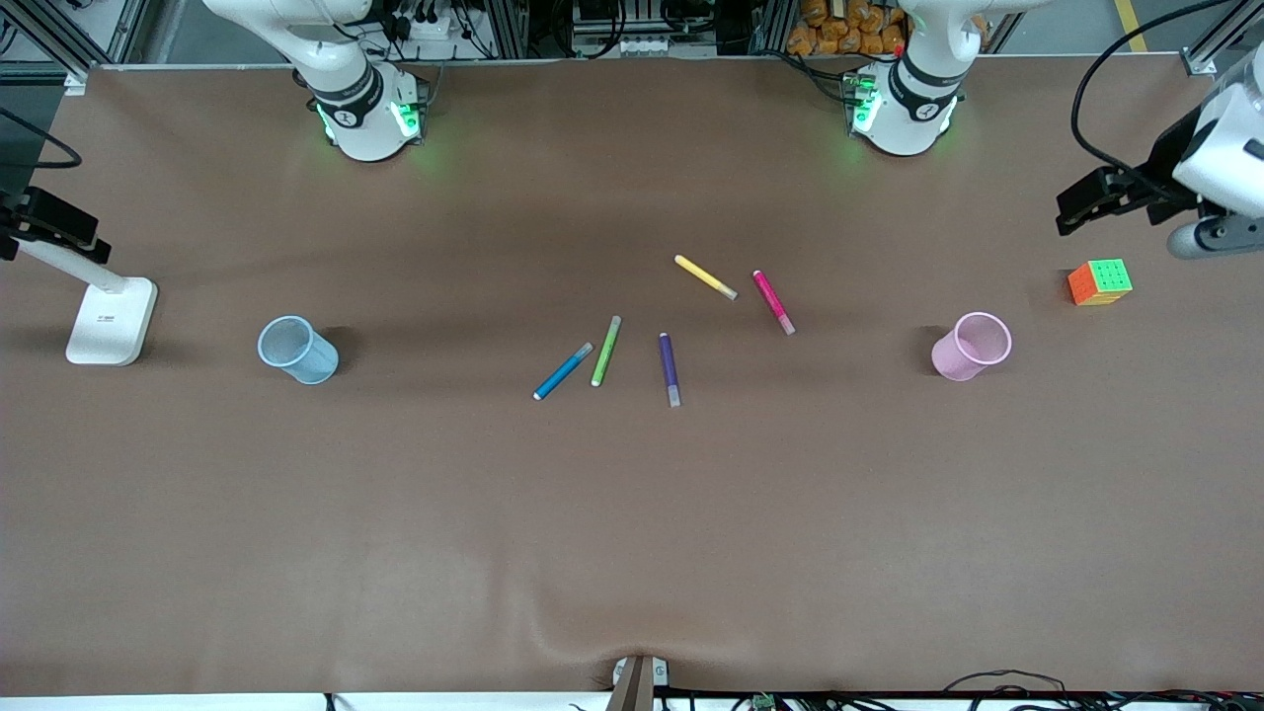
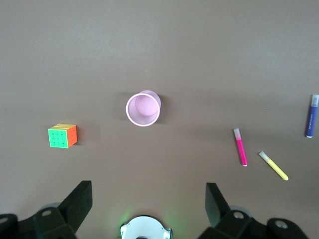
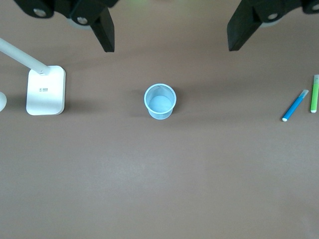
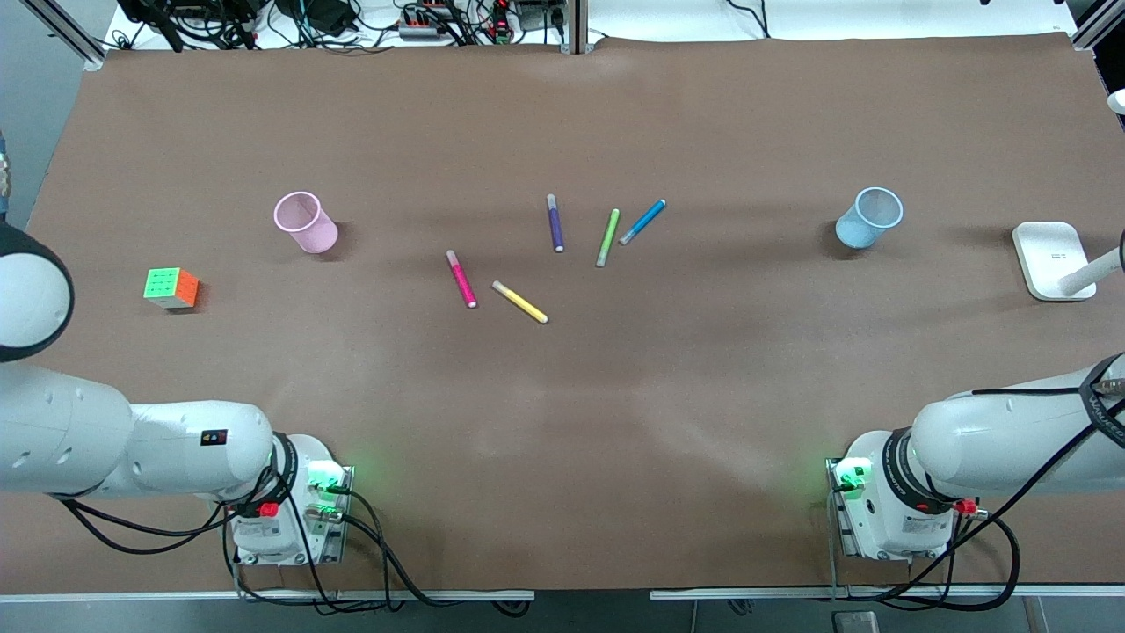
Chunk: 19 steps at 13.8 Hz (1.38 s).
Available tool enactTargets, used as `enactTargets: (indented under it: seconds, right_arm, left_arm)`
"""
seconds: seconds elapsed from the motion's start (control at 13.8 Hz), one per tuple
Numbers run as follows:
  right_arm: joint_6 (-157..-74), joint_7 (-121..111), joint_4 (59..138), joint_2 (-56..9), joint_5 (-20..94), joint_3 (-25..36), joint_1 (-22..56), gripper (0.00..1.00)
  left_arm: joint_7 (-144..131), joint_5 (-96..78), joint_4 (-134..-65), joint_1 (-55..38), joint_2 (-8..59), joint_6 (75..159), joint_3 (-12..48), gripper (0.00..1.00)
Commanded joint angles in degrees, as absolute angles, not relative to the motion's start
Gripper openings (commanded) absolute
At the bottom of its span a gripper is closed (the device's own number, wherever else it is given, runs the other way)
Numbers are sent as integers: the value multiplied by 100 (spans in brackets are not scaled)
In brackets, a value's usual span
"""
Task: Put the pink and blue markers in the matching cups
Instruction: 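Move both grippers from rest toward the markers in the middle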
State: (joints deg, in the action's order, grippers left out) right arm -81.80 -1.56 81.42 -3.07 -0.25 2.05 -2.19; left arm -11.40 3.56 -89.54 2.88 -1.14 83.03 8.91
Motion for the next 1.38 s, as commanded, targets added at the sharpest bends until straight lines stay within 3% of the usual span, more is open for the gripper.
enactTargets:
  seconds: [0.0,0.22,0.87,1.3]
  right_arm:
    - [-8139,-237,8130,-395,0,88,-360,100]
    - [-8130,-237,8130,-518,0,88,-360,100]
    - [-7901,-246,8306,-888,0,88,-308,100]
    - [-7840,-264,8332,-1142,-9,88,-308,100]
  left_arm:
    - [-1222,492,-8622,255,132,8200,949,100]
    - [-1222,501,-8245,229,456,8227,949,100]
    - [-1694,123,-8288,176,1150,8209,1098,100]
    - [-2408,10,-9024,-61,1345,8366,1336,100]
